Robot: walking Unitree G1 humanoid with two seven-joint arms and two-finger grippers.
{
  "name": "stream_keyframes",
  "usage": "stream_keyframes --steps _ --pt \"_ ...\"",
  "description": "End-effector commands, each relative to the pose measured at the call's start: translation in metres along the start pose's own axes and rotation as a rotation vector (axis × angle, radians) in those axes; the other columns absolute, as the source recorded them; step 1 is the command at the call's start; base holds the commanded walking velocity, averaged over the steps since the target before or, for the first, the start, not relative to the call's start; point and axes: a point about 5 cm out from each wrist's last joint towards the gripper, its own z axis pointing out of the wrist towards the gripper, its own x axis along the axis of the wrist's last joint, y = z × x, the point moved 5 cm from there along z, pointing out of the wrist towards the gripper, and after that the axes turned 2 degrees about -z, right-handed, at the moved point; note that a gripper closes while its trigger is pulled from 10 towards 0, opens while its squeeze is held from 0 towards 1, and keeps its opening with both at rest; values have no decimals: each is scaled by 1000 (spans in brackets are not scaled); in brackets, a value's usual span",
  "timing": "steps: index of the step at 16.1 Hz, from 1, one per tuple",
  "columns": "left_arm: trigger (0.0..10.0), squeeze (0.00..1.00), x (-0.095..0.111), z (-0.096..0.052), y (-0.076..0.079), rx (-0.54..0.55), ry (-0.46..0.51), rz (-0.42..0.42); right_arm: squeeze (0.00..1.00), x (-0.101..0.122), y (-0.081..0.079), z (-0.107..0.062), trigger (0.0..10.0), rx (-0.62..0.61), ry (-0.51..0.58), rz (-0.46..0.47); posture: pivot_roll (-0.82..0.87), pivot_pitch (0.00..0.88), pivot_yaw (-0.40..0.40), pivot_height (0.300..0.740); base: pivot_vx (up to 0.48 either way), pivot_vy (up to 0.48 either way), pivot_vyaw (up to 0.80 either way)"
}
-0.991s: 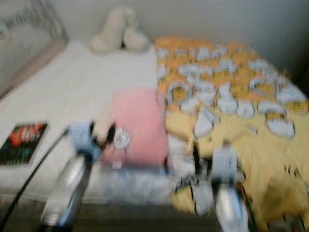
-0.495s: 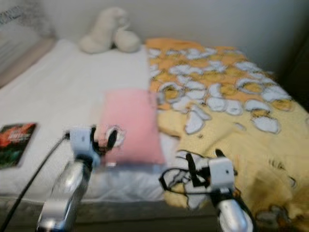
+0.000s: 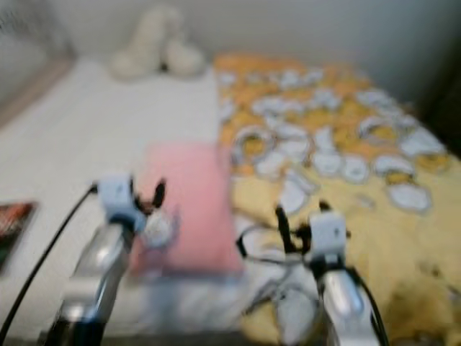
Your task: Clean up the room
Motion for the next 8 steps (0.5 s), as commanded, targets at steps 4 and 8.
stream_keyframes --steps 4,8 --pt "10000 0 -8 36 2 -25 -172 -31 0 -23 7 32 10000 -33 -130 247 56 0 -1 740 0 0 0" --pt "10000 0 -21 52 -6 -66 -289 -74 0 -36 1 55 10000 -2 -200 383 81 0 -2 740 0 0 0"
